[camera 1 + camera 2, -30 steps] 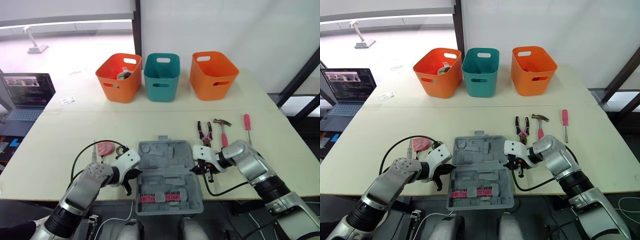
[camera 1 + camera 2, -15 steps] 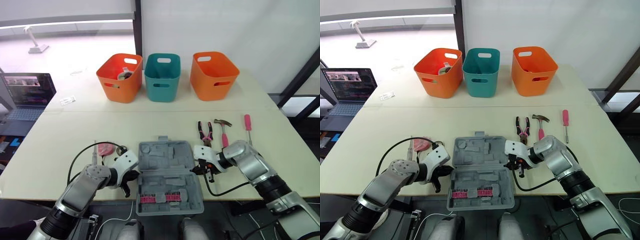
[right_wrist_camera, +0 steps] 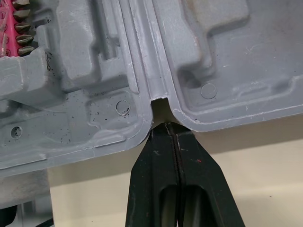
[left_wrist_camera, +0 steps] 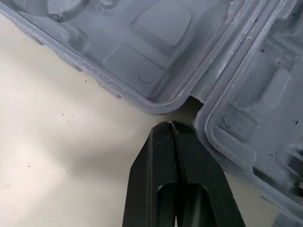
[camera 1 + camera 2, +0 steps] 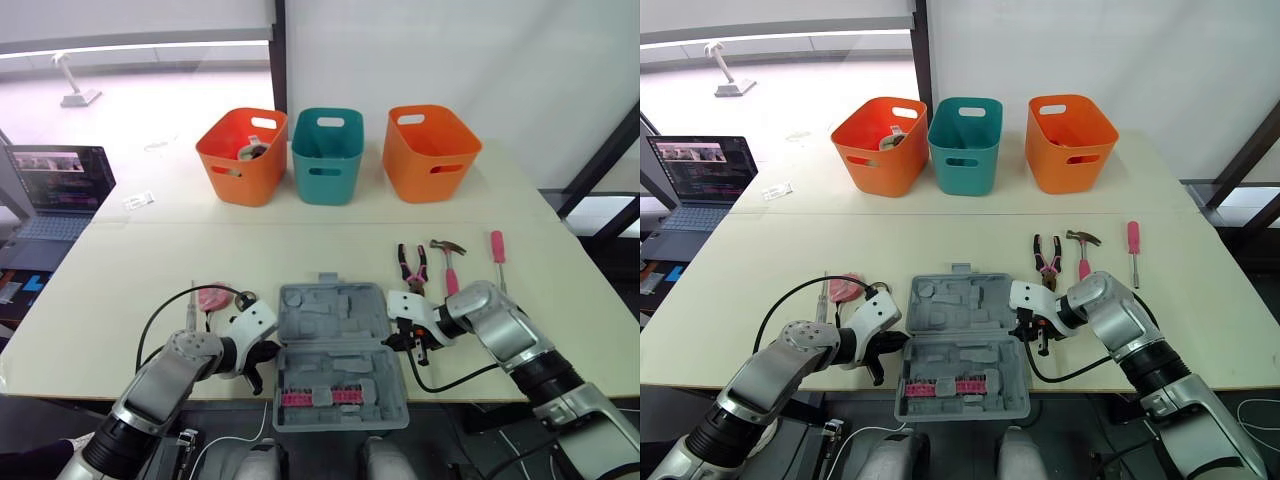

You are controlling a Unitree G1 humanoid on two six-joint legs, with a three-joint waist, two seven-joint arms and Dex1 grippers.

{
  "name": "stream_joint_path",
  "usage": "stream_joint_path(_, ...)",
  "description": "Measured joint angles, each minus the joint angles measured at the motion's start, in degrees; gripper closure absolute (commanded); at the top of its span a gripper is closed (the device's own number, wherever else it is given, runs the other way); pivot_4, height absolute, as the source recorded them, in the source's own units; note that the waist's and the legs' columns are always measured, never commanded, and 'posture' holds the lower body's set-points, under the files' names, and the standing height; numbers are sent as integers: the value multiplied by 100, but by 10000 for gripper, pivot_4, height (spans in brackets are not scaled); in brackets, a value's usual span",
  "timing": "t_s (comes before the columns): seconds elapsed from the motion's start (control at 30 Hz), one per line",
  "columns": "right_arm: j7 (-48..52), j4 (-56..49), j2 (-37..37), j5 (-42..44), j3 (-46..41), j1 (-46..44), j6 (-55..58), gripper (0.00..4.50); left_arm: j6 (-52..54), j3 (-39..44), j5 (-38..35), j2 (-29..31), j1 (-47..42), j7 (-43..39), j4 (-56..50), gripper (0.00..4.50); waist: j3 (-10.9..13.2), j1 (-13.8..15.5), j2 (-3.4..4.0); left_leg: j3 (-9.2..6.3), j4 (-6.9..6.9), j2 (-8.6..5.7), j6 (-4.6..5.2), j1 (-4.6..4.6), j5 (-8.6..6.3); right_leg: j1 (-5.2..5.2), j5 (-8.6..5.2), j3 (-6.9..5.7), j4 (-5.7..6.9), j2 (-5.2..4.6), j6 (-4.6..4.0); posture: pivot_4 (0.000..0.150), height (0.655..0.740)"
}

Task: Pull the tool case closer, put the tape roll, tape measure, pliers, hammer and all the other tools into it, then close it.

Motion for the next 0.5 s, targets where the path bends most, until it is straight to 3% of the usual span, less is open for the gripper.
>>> stream_joint_path(0.5,-67,137,-47,153,50,-29,-81,45000,0,137,-120,127,189,24,-105,44709,-1,-18,0,-1,-1,0,2,3,-2,3,0,-1,-2,0,0,1500,7400)
